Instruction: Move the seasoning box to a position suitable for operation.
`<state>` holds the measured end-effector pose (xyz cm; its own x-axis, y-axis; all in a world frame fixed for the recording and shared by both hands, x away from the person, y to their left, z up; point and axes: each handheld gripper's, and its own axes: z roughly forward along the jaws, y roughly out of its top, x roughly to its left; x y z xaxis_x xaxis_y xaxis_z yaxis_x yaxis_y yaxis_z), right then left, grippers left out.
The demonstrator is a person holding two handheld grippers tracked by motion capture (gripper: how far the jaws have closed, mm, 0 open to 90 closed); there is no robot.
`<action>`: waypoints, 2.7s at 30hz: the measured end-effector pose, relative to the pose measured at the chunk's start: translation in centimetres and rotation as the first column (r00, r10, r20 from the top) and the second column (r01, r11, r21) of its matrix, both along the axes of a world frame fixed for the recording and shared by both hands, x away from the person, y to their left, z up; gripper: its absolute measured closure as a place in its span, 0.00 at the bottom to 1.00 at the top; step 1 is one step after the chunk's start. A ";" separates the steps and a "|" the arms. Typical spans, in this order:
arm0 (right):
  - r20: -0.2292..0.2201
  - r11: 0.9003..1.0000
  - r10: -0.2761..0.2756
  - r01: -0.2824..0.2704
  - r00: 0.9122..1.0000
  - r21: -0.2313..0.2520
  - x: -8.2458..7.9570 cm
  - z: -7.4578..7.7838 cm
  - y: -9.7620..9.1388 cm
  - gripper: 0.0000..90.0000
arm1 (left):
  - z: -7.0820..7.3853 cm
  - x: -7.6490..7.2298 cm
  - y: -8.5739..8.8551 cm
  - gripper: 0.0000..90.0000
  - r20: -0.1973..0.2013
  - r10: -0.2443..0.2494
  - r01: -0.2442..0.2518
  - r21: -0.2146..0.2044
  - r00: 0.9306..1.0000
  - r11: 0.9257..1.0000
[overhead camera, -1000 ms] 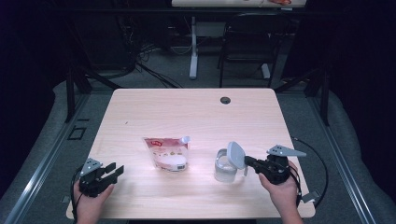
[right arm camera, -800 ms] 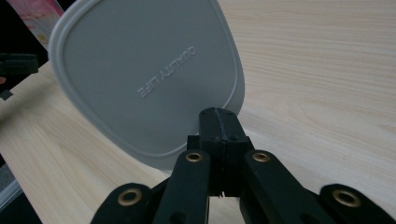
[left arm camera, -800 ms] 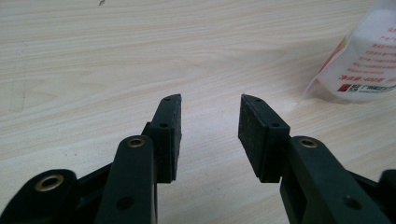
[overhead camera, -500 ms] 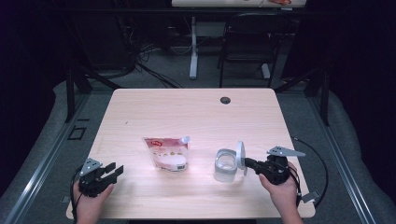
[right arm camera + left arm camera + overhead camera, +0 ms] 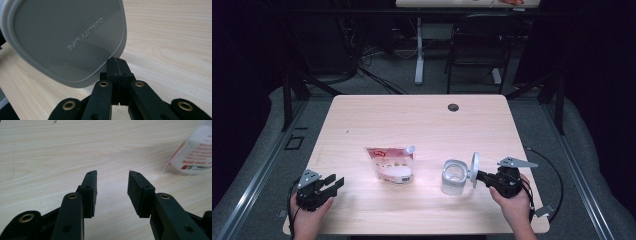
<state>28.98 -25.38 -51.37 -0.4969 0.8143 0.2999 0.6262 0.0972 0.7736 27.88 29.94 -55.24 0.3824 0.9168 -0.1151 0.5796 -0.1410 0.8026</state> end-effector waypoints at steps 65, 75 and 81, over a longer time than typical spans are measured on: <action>0.071 0.981 -0.045 0.058 0.996 -0.186 -1.5 -2.9 0.8 0.61 | 0.0 0.8 -1.0 0.65 -0.001 -0.045 0.045 0.000 0.999 0.999; 0.084 0.978 -0.052 0.068 0.995 -0.198 -1.1 -3.0 1.4 0.62 | 0.0 0.7 -0.9 0.65 -0.002 -0.043 0.043 0.000 0.999 0.999; 0.103 0.976 -0.042 0.062 0.994 -0.209 -0.8 -3.0 1.9 0.67 | 0.0 0.7 -0.9 0.65 -0.007 -0.046 0.046 0.006 0.999 0.999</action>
